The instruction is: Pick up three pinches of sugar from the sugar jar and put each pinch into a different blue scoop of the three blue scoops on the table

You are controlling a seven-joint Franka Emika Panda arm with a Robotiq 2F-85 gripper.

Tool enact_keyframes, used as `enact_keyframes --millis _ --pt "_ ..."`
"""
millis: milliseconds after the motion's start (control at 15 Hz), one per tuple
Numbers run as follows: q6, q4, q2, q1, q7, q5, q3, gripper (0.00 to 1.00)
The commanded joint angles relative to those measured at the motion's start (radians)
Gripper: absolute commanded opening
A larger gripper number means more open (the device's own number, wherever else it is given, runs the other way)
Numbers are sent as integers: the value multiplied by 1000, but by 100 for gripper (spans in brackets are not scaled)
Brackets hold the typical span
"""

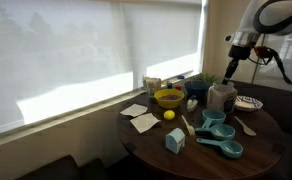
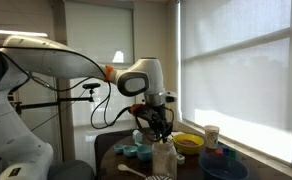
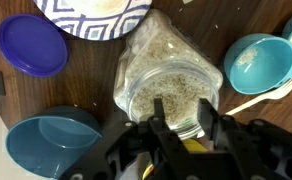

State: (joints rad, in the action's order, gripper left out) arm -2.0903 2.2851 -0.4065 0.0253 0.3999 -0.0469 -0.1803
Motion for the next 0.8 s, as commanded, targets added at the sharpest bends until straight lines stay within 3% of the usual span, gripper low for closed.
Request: enact_keyframes --millis 0,67,733 --pt "-44 -3 39 6 -21 -1 6 25" --pt "-51 -3 48 7 -23 0 6 23" --pt "-69 7 112 12 -40 24 22 39"
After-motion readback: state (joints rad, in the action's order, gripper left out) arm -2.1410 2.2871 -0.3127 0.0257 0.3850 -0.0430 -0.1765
